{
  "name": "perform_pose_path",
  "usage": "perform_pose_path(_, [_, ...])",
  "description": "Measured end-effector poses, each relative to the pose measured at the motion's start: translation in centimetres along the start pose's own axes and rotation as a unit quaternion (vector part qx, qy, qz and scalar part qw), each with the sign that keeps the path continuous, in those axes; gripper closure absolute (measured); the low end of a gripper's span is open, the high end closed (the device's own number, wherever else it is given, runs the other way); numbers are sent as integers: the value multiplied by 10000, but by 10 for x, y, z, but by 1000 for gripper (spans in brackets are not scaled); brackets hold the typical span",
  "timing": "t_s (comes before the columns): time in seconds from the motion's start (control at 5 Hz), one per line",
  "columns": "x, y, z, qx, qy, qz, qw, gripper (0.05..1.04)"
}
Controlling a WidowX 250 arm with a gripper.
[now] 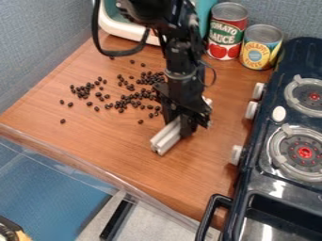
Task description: Sweep into pile
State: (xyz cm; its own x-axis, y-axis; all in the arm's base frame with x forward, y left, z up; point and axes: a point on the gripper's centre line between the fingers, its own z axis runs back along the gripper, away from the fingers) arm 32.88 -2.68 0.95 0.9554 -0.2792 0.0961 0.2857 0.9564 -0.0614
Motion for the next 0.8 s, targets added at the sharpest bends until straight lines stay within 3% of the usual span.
perform_pose_path(0.4, [10, 35, -3, 57, -154, 424, 9990, 693])
perform_pose_path(0.8, [4, 60, -2, 151, -217, 741, 9969, 693])
